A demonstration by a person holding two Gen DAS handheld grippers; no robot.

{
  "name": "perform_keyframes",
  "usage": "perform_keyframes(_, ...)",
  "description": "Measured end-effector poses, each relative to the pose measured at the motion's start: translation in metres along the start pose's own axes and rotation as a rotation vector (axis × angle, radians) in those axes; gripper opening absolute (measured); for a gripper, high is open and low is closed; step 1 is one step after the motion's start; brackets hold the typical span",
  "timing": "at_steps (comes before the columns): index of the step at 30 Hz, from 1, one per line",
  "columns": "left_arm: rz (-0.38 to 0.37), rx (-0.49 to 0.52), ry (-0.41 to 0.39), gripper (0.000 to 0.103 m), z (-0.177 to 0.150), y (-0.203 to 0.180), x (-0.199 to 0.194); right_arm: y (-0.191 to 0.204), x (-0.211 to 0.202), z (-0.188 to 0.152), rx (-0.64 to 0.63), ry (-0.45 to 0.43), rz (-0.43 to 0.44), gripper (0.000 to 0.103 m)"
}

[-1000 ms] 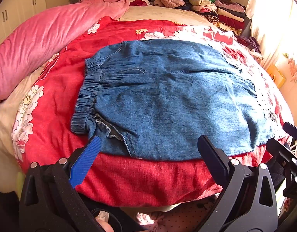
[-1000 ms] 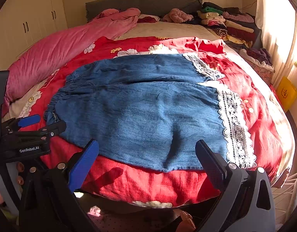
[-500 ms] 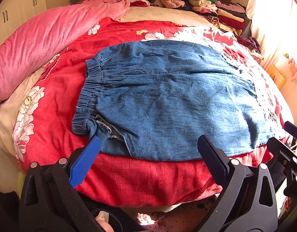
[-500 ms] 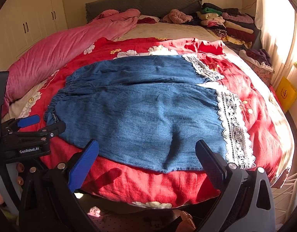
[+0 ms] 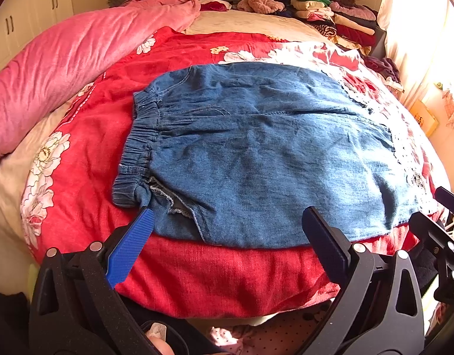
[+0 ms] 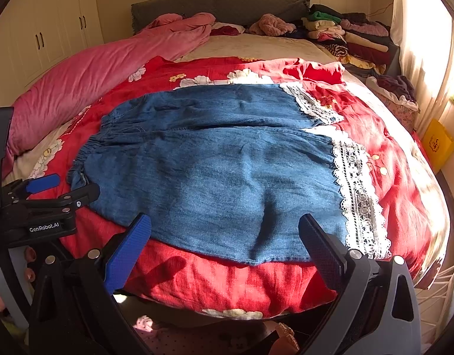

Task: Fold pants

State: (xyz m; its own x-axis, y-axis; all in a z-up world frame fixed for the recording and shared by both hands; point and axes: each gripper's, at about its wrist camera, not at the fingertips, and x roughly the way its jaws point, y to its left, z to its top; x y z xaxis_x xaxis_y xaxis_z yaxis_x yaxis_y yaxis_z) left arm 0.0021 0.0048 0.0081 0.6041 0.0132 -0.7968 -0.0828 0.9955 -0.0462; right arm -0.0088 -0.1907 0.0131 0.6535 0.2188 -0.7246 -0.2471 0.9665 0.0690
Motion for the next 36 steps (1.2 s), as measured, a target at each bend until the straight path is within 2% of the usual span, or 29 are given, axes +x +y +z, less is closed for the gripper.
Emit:
perform_keyframes(8, 0.006, -0.007, -0.003, 0.094, 0.003, 0.004, 0.004, 0.001, 0.008, 0.009, -0.002, 0.010, 0.006, 0.099)
perform_keyframes(15, 0.012, -0.020, -0.010, 0.094, 0.015, 0.014, 0.011, 0.004, 0.022, 0.030, -0.016, 0.018, 0.020, 0.099)
perform_keyframes(36, 0.063, -0.141, 0.011, 0.094, 0.081, 0.084, 0.053, 0.029, 0.092, 0.117, -0.129, 0.038, 0.054, 0.099)
